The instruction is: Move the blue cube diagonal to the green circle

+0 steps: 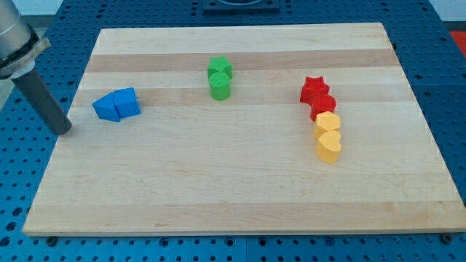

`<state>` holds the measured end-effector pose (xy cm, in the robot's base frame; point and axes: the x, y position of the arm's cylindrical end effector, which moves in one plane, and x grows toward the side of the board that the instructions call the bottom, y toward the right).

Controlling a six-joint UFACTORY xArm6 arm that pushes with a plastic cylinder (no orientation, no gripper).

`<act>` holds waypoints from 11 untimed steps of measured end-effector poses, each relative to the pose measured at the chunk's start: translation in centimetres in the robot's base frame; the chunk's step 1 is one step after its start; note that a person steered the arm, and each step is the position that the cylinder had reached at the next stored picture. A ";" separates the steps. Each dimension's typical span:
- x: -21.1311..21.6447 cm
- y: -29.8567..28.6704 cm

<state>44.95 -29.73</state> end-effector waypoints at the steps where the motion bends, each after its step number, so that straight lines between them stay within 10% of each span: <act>1: -0.8 0.5; 11: -7.0 11.7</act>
